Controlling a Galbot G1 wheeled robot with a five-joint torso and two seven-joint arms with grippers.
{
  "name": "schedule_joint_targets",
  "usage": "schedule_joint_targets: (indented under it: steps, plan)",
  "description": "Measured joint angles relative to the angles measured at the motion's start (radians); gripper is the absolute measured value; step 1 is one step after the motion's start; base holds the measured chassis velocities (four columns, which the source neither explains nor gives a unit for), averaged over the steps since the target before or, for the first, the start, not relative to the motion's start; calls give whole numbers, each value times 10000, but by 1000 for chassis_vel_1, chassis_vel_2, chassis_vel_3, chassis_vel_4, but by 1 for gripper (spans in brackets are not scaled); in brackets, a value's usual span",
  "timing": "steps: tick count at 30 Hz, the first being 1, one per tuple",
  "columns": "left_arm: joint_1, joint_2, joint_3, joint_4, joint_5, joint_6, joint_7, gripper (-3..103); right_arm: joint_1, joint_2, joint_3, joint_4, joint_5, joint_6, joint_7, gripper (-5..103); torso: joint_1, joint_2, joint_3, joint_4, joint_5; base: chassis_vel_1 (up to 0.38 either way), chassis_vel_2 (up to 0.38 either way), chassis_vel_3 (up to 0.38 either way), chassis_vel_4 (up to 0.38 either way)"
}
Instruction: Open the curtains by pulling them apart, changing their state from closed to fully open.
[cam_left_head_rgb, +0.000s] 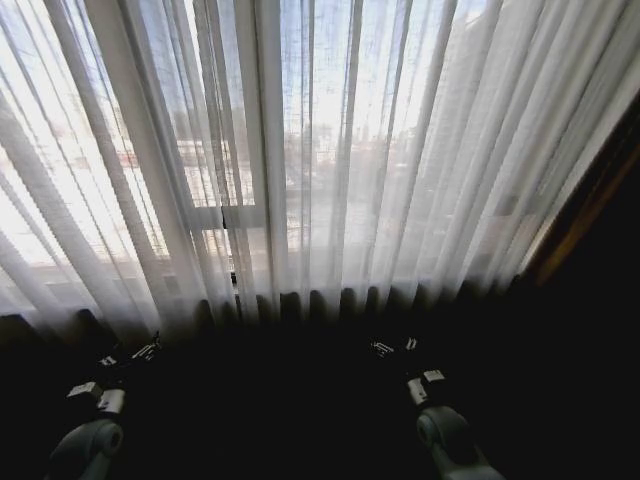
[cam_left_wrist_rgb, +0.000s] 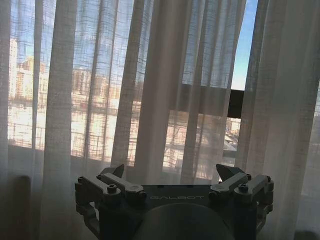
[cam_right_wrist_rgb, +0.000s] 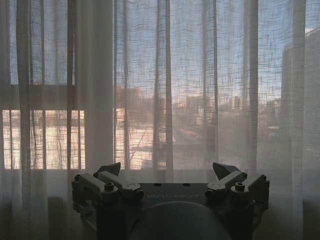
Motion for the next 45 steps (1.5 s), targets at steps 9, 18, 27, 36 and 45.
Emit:
schedule_joint_targets:
  steps: [9,18,27,36,45]
  plan:
    - [0,0,0,0,0,0,0,100,85,58,-30,-144,-129,16,-173,100,0,0,0,0,0,0,0,0,0]
    - [0,0,0,0,0,0,0,100,186,70,-50,-318,-215,105,-271,100,0,0,0,1,0,0,0,0,0]
    - [0,0,0,0,0,0,0,100,236,64,-74,-341,-196,128,-314,100,-5,1,-1,1,-1,-32,37,36,-28]
    - [0,0,0,0,0,0,0,100,213,77,-146,-324,-184,211,-374,100,-4,1,-1,0,-1,-197,188,163,-173]
    - [0,0,2,0,0,1,0,100,145,132,-257,-242,-198,307,-471,100,3,-3,2,1,1,-303,318,319,-307]
